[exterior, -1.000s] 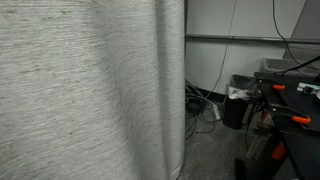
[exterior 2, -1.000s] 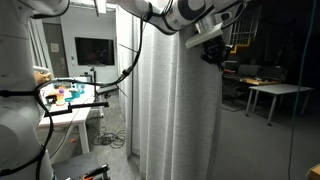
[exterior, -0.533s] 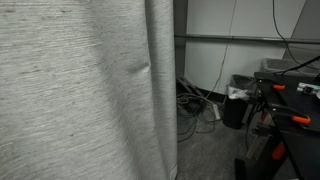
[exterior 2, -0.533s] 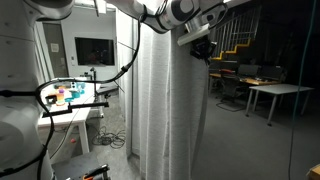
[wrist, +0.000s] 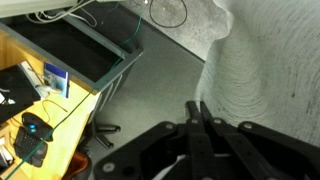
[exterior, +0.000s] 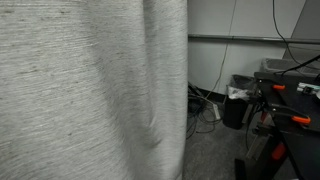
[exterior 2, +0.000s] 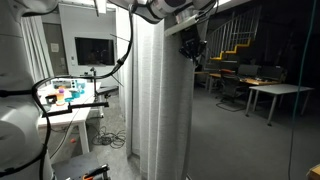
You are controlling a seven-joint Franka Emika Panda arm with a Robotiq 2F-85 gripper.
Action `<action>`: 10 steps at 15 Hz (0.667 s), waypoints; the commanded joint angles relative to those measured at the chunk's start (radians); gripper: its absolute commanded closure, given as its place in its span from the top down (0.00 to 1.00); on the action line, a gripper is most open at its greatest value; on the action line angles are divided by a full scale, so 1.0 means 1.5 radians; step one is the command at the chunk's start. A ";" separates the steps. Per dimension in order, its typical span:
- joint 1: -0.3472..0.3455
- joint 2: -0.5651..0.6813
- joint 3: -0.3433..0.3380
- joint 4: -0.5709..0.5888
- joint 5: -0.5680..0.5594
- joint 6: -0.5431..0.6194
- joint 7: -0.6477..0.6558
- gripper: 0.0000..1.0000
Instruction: Open the curtain to the left then close it to the right
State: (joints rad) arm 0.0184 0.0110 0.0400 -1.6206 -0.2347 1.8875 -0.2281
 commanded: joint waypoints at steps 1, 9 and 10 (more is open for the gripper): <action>0.015 -0.007 0.010 -0.028 0.000 -0.066 0.035 0.01; 0.064 0.133 0.065 0.111 0.059 -0.049 -0.011 0.01; 0.070 0.149 0.072 0.131 0.069 -0.050 -0.019 0.01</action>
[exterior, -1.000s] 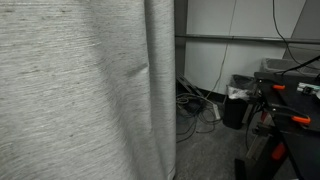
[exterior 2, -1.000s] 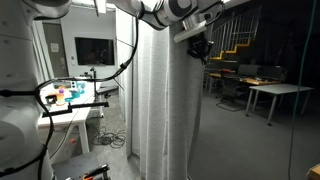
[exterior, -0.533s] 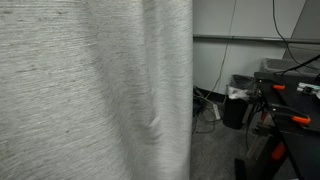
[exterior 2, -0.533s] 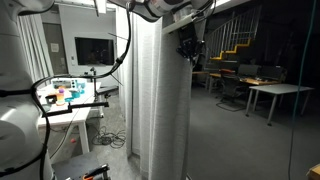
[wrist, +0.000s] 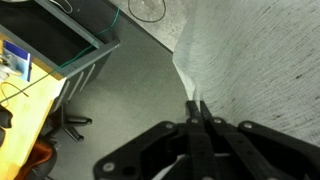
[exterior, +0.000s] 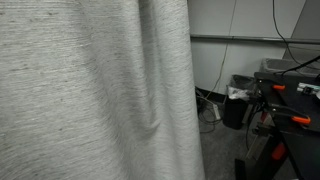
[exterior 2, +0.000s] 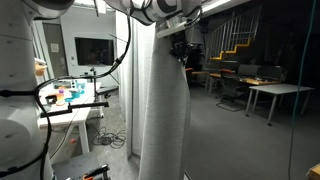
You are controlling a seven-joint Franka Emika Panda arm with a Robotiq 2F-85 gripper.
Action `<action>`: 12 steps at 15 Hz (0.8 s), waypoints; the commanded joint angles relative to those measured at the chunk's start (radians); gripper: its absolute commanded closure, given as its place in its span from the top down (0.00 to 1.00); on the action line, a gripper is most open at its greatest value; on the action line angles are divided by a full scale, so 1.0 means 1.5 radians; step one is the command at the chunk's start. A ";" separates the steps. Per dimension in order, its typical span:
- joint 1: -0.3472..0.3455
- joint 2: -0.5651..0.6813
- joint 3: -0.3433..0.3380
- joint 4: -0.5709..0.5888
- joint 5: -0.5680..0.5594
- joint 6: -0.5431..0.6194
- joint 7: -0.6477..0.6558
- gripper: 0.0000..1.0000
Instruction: Open the curtain to the left then close it to the right
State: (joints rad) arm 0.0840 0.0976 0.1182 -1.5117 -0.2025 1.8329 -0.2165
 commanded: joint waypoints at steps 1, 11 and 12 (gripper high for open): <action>0.032 0.105 0.026 0.082 0.052 -0.014 -0.029 0.01; 0.092 0.220 0.097 0.204 0.065 -0.005 -0.081 0.01; 0.098 0.228 0.103 0.207 0.060 0.000 -0.086 0.01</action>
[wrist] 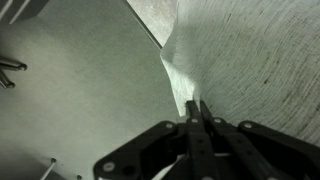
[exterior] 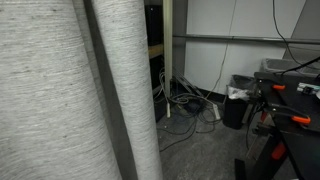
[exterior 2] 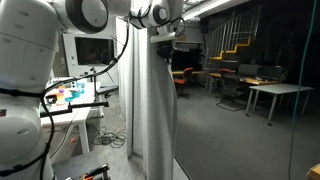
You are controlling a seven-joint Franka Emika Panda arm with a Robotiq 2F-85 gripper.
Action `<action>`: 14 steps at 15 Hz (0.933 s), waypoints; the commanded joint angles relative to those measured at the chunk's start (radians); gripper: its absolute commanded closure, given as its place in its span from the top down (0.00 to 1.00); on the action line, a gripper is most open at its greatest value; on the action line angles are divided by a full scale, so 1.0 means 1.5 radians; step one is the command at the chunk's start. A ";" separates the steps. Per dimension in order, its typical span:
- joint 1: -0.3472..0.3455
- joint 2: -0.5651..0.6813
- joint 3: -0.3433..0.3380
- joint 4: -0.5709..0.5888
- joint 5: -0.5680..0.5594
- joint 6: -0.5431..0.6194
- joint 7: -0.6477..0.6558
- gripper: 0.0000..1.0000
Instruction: Open the curtain to the left then close it to the right
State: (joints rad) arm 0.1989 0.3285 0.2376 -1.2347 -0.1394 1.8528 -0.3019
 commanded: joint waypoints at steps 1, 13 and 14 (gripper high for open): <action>0.027 0.079 0.028 0.031 0.017 -0.010 -0.035 0.01; 0.061 0.140 0.082 0.087 0.013 0.008 -0.139 0.01; 0.065 0.144 0.083 0.095 0.010 0.003 -0.144 0.01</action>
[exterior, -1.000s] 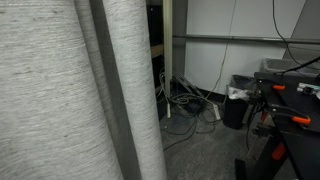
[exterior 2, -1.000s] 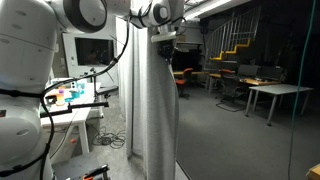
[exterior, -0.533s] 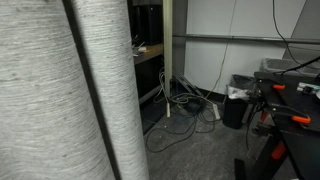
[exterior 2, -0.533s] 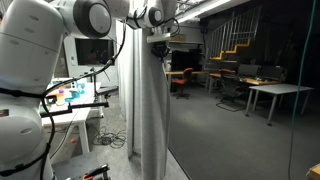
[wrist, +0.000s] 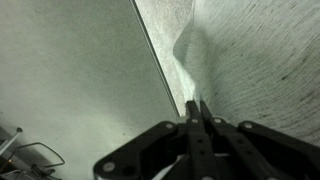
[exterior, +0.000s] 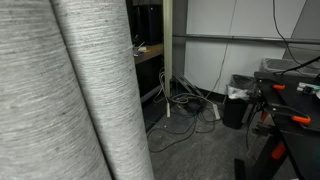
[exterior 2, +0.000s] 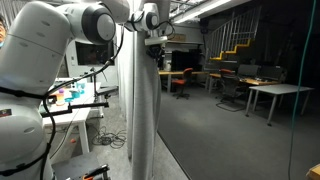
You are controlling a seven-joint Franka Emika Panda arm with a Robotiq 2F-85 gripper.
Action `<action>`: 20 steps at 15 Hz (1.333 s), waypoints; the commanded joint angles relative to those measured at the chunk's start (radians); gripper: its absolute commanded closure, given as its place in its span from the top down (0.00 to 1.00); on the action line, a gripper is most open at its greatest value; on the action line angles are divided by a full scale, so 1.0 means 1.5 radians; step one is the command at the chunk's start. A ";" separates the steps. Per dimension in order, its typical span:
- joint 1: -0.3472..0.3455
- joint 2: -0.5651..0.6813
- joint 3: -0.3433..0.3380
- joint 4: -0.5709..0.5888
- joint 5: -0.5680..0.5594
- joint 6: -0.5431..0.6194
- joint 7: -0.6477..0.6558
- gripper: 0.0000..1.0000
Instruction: Open the curtain to the left then close it to the right
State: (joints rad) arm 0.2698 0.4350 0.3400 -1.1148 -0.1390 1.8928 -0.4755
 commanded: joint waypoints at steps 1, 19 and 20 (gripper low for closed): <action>0.021 0.075 0.015 0.019 0.007 -0.029 -0.030 0.01; 0.118 0.097 -0.065 0.054 -0.161 -0.044 0.378 0.01; 0.123 0.098 -0.069 0.057 -0.162 -0.050 0.400 0.01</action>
State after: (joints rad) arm 0.4016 0.4892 0.2534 -1.0370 -0.3585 1.8491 -0.0045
